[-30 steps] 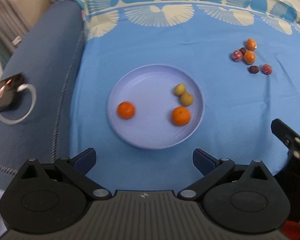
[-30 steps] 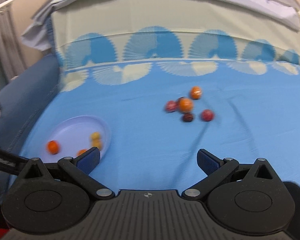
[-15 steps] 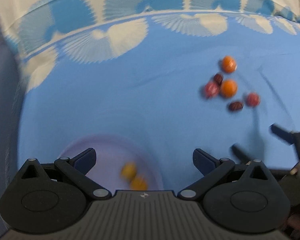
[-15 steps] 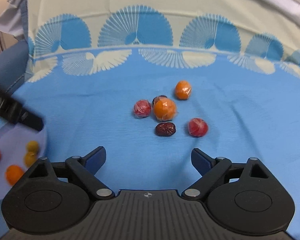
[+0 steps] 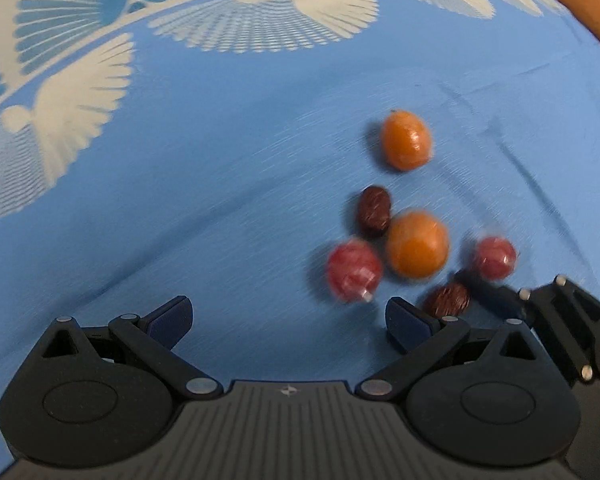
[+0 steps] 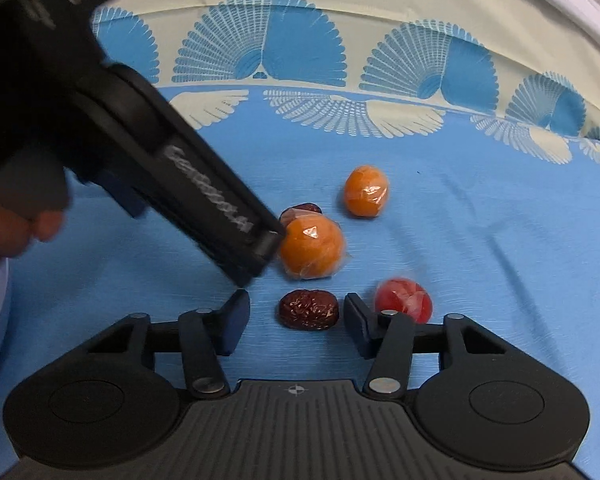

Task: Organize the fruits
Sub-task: 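Grasp a wrapped red fruit with the left tool while the right tool grasps a dark date, then carry the red fruit toward the plate with the left tool while the right tool carries the date there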

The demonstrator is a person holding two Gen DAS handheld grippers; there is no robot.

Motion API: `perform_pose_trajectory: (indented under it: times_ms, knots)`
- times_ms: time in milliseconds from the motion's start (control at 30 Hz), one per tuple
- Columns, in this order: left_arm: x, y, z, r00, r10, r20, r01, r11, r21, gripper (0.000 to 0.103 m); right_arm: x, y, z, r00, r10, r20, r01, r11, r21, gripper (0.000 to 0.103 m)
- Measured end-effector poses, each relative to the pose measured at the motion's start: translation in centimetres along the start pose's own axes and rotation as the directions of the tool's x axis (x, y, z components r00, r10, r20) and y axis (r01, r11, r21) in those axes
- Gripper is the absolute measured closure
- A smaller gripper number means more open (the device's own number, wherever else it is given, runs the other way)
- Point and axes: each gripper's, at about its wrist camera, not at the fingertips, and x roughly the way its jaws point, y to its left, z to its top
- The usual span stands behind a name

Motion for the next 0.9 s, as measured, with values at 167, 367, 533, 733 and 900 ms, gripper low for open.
perform_pose_trajectory:
  times_ms: [167, 367, 533, 733, 900]
  knots:
    - [1.1, -0.8, 0.6, 0.999, -0.04, 0.006, 0.04, 0.998, 0.052, 0.01, 0.0, 0.4, -0.3, 1.0, -0.012, 0.018, 0.012, 1.0, -0.027, 0.05]
    - [-0.7, -0.1, 0.9, 0.994, -0.098, 0.039, 0.095, 0.994, 0.06, 0.071, -0.5, 0.0, 0.0, 1.0, -0.009, 0.026, 0.009, 1.0, -0.001, 0.07]
    - [-2.7, 0.8, -0.2, 0.996, -0.029, 0.084, 0.027, 0.999, 0.032, 0.07, -1.3, -0.1, 0.0, 0.998, -0.005, 0.065, 0.005, 1.0, 0.004, 0.069]
    - [-8.2, 2.2, -3.9, 0.993, 0.033, 0.11, -0.026, 0.998, -0.058, 0.07, -3.4, 0.0, -0.1, 0.998, -0.003, 0.056, 0.004, 1.0, -0.016, 0.069]
    - [-14.1, 3.2, -8.7, 0.993, 0.059, 0.107, -0.044, 0.989, -0.139, 0.07, -7.5, 0.9, 0.9, 0.998, 0.059, 0.031, -0.06, 0.996, 0.063, 0.069]
